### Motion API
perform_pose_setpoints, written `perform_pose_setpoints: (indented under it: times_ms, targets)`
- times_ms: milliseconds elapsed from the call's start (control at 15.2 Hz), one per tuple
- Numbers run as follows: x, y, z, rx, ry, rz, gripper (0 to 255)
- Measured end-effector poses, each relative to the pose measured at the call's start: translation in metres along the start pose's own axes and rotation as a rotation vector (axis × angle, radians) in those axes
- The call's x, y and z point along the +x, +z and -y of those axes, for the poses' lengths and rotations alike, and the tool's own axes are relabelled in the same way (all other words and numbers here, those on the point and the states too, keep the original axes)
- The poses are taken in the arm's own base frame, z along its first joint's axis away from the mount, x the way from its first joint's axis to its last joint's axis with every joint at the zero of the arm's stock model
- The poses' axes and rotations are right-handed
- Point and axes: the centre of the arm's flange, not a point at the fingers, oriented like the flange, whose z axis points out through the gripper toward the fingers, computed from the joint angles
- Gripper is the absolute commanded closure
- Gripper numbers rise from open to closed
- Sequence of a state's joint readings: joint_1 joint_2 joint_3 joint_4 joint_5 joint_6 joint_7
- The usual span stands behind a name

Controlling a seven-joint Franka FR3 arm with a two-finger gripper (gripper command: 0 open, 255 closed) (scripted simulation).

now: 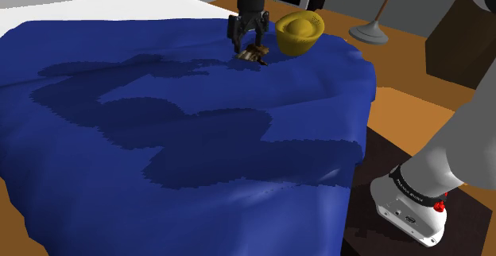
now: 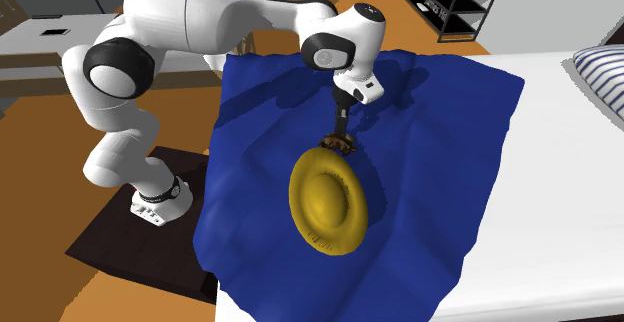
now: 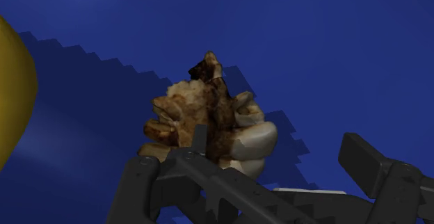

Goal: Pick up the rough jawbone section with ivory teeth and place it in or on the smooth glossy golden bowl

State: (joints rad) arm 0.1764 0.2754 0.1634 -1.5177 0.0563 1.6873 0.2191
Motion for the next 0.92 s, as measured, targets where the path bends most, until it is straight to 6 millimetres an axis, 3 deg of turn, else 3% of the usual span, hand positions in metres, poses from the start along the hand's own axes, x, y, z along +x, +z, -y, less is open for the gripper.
perform_pose_setpoints:
  times_ms: [198, 264, 858, 924]
  targets:
    - [-0.0002, 0.0002, 0.0, 0.0, 0.0, 0.0, 0]
    - [-0.0002, 0.0002, 0.0, 0.0, 0.0, 0.0, 255]
    - [-0.0002, 0.0002, 0.0, 0.0, 0.0, 0.0, 255]
    - [-0.0002, 0.0002, 0.0, 0.0, 0.0, 0.0, 0]
